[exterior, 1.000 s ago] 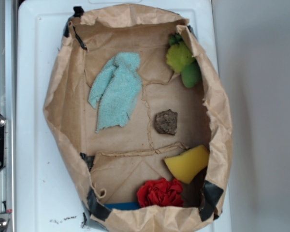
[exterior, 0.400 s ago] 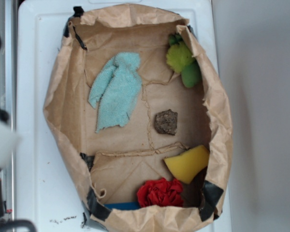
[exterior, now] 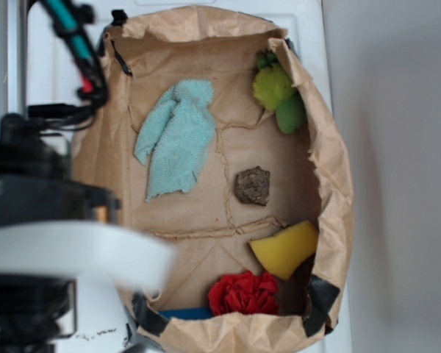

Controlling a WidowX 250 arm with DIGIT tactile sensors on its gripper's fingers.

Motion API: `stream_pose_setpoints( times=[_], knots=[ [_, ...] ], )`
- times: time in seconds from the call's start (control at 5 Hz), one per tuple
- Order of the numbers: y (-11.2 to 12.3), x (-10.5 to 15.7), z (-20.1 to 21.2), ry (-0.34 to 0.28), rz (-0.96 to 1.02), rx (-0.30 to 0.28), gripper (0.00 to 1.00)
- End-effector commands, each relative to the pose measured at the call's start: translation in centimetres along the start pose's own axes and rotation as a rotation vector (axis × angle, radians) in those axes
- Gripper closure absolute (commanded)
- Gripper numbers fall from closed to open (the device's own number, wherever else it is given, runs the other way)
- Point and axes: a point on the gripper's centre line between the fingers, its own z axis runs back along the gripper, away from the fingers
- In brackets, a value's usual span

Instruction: Grab the blue cloth.

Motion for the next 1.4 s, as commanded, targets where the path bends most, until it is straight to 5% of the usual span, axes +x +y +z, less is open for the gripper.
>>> stream_pose_setpoints(
  times=[0.0, 1.2],
  knots=[
    [2.9, 4.9, -3.5, 0.007, 0.048, 0.034, 0.0],
    [7.1, 7.4, -7.4, 0.028, 0.095, 0.029, 0.0]
  ],
)
